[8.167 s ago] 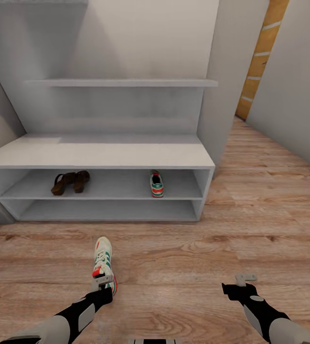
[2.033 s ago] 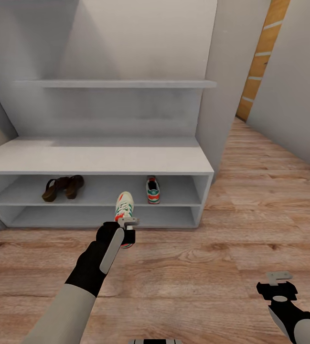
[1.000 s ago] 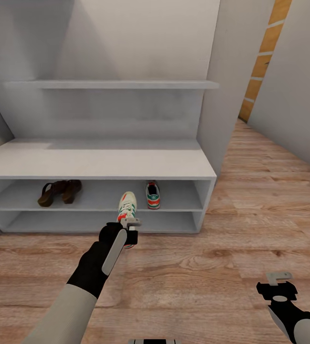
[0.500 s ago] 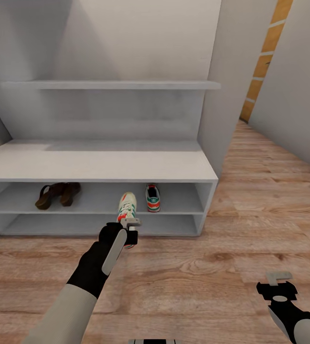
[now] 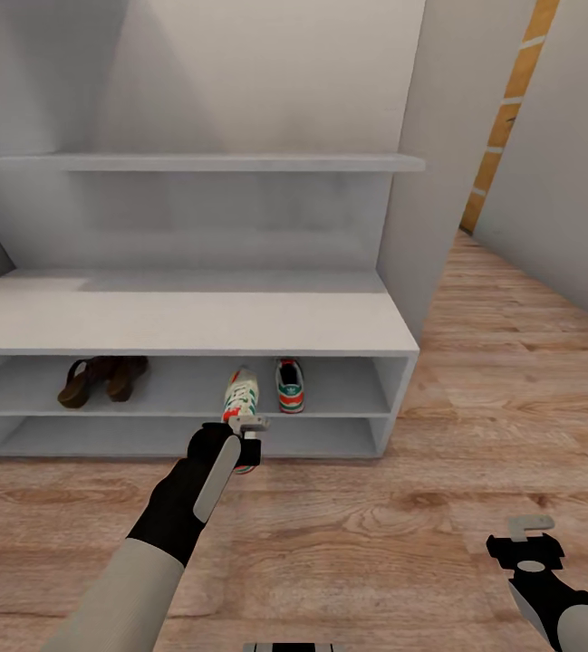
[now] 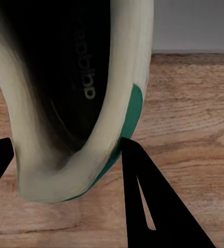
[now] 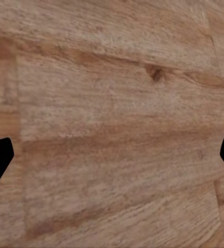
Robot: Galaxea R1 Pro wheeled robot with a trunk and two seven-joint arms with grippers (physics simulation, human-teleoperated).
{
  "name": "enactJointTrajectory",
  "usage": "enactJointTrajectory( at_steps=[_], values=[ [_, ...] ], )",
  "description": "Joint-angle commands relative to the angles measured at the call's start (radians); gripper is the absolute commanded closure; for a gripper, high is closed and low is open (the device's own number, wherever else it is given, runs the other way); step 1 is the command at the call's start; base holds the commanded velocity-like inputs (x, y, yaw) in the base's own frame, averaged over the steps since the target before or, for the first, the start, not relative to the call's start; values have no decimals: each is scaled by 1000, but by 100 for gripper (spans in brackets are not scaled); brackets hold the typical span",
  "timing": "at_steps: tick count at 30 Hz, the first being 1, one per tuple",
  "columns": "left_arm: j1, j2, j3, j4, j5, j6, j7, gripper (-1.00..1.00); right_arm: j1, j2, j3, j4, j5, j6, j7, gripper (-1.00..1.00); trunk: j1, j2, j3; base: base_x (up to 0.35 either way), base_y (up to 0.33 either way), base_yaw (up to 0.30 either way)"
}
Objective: Pick up the two gym shoes and the two sandals from the corridor floor and place them onto the hallstand (shoe rack) in the corridor, making sure they are on the rack and not on the floor. Arrange them so the two gym shoes are next to each other and the two sandals are next to each other.
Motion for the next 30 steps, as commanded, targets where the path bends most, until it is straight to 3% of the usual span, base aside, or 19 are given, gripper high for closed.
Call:
enactJointTrajectory(
  at_steps=[1, 11, 30],
  values=[
    [0, 0, 0, 1, -3, 1, -2, 100, 0, 0, 0, 0, 0, 0, 0, -100, 0, 0, 0, 19, 0, 0],
    [0, 0, -2, 14, -3, 1, -2, 100, -1, 0, 0, -1, 0, 0, 0, -100, 0, 0, 0, 10, 0, 0],
    [0, 0, -5, 15, -2, 1, -2, 100, 0, 0, 0, 0, 0, 0, 0, -100, 0, 0, 0, 121, 0, 0]
  ],
)
